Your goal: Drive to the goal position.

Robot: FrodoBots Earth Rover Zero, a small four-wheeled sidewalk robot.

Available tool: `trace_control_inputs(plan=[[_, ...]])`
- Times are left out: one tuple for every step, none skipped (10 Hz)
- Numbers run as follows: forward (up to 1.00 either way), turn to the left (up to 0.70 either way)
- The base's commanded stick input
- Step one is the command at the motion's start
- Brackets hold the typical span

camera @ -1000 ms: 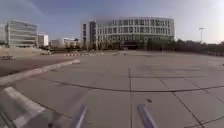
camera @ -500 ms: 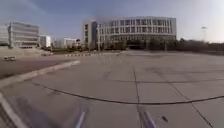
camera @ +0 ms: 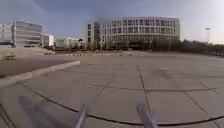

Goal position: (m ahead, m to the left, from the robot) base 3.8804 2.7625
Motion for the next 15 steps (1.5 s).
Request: trace_control_inputs(plan=[[0.7, 0.0], [0.7, 0.0], [0.7, 0.0], [0.7, 0.0], [0.7, 0.0], [0.7, 0.0], [0.7, 0.0], [0.7, 0.0], [0.7, 0.0], [0.7, 0.0], [0.7, 0.0], [0.7, 0.0], [0.7, 0.0], [0.7, 0.0], [0.7, 0.0]])
